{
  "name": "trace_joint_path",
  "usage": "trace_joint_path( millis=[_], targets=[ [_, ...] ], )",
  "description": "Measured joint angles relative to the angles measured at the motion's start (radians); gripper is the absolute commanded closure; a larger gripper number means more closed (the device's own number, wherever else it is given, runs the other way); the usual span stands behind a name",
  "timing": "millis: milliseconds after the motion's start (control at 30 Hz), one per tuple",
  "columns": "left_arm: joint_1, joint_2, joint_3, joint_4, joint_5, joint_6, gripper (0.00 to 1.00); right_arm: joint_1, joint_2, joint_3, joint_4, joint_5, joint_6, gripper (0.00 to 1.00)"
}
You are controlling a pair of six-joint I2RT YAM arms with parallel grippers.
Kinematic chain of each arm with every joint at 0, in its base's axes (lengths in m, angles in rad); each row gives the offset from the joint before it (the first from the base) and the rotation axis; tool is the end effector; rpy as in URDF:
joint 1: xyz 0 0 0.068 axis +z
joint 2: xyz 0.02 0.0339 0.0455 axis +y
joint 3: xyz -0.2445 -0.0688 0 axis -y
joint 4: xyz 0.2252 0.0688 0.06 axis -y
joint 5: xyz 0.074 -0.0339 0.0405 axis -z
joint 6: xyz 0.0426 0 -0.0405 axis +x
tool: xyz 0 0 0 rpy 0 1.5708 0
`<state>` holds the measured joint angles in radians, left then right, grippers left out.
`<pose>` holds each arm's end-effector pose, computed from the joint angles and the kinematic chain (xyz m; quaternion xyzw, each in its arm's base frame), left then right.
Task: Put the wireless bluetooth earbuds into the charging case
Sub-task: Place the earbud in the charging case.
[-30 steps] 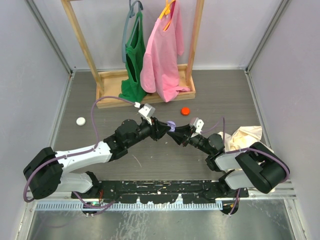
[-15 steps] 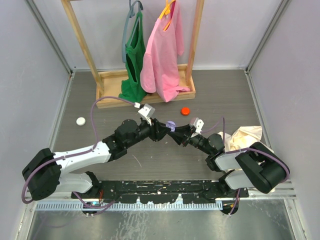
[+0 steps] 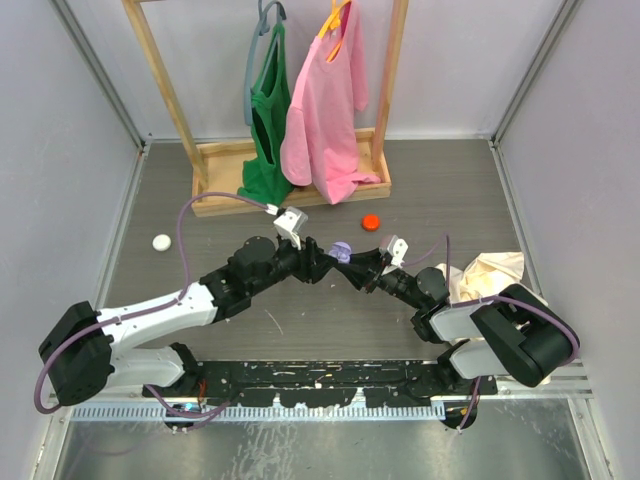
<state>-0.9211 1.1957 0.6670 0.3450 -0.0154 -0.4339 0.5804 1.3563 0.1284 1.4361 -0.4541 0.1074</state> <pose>0.1637 -0.2144 0.2579 0.1807 0.7474 -0.3961 0.5018 0.1654 0.1308 0.1837 -0.3138 0.5556 0.3886 0.6647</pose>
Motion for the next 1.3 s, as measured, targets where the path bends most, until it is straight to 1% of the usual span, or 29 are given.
trace_joint_path(
  millis=[200,467,567,700,867,1100,1167,1233,1300],
  targets=[
    [0.0,-0.001,0.001,-0.047,-0.027,0.0,0.51,0.0,0.0,0.0,0.0,0.0,0.0,0.99],
    [0.001,-0.029,0.002,-0.101,-0.1,0.0,0.51,0.0,0.0,0.0,0.001,0.0,0.0,0.99],
    [0.006,-0.031,0.003,-0.112,-0.11,-0.004,0.5,0.0,0.0,0.0,0.001,0.0,0.0,0.99],
    [0.017,-0.032,0.005,-0.127,-0.108,-0.013,0.46,0.0,0.0,0.0,0.001,0.0,0.0,0.99],
    [0.069,-0.052,0.006,-0.145,-0.048,-0.034,0.35,0.0,0.0,0.0,0.0,-0.004,0.0,0.99],
    [0.167,-0.119,0.03,-0.205,0.104,-0.08,0.16,0.0,0.0,0.001,0.0,-0.045,0.006,0.99],
    [0.185,-0.127,0.052,-0.233,0.152,-0.094,0.14,0.0,0.001,0.004,0.0,-0.069,0.01,0.99],
    [0.2,-0.129,0.073,-0.257,0.199,-0.106,0.09,0.0,0.002,0.012,0.0,-0.093,0.016,0.99],
    [0.216,-0.129,0.093,-0.283,0.253,-0.124,0.08,0.0,0.004,0.027,-0.001,-0.125,0.021,0.99]
  ],
)
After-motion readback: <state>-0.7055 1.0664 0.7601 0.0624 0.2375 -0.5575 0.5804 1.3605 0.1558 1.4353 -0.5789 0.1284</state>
